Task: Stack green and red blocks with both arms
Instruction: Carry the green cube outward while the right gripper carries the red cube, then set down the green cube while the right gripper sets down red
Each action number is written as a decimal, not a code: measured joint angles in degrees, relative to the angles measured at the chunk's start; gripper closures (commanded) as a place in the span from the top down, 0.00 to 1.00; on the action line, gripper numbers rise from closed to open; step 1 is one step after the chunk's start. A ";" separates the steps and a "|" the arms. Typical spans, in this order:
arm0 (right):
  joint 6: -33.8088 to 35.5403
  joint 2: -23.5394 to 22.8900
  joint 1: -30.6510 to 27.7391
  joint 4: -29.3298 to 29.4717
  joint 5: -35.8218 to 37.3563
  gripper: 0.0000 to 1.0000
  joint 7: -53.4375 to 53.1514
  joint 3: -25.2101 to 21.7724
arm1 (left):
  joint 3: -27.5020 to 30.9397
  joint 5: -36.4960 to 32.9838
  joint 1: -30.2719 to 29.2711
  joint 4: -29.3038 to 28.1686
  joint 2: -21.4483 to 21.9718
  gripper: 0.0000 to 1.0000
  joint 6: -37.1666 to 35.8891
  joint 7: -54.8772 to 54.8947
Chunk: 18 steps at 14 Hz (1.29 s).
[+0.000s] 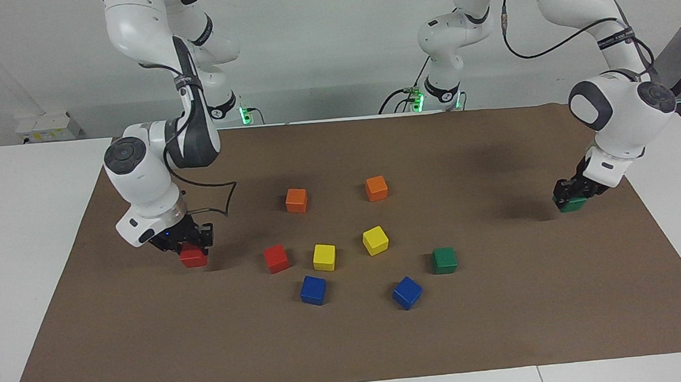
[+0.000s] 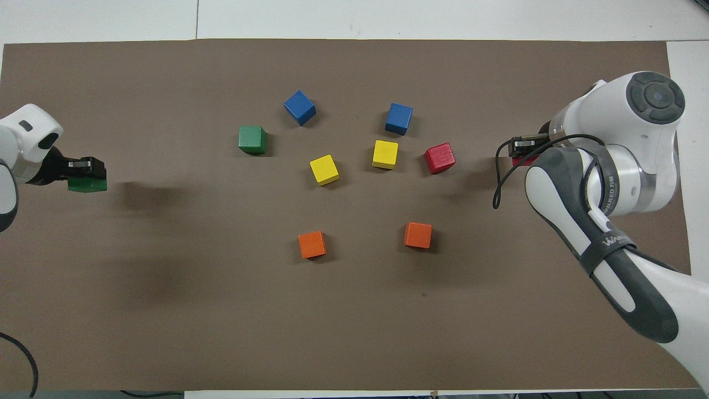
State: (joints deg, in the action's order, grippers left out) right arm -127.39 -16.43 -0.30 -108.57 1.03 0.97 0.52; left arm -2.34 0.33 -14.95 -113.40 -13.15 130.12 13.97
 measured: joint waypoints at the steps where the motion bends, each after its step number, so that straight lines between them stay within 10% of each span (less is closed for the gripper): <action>1: -1.00 0.00 -0.74 -0.99 0.00 0.18 0.94 -0.02 | -0.06 0.00 -0.42 -1.04 -0.43 0.00 1.71 0.92; 9: -5.30 1.14 -2.85 -8.40 0.00 0.24 1.64 -0.02 | -0.34 0.00 -0.70 -2.23 -3.67 0.00 6.37 2.92; 11: -5.30 1.73 -3.12 -9.45 0.00 0.27 1.88 -0.02 | -0.43 0.00 -0.70 -2.23 -3.67 0.87 6.63 3.17; 12: -5.30 1.91 -3.12 -9.85 0.00 0.35 1.90 -0.02 | -0.43 0.00 -0.70 -2.23 -3.67 1.00 6.77 3.33; 16: -6.26 2.43 -3.12 -11.17 0.00 0.57 1.91 -0.02 | -0.43 0.00 -0.70 -2.23 -3.67 1.00 7.21 3.59; 17: -7.28 2.75 -3.12 -11.85 0.00 0.90 1.91 -0.02 | -0.43 0.00 -0.70 -2.23 -3.67 1.00 7.23 3.62; 18: -8.25 2.96 -3.12 -12.46 0.00 1.00 1.92 -0.02 | -0.43 0.00 -0.70 -2.23 -3.67 1.00 7.26 3.65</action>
State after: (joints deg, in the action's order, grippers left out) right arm -135.64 -13.47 -3.42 -121.03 1.03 2.89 0.50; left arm -2.77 0.32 -15.65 -115.63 -16.82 137.38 17.62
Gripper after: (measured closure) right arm 0.423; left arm 0.132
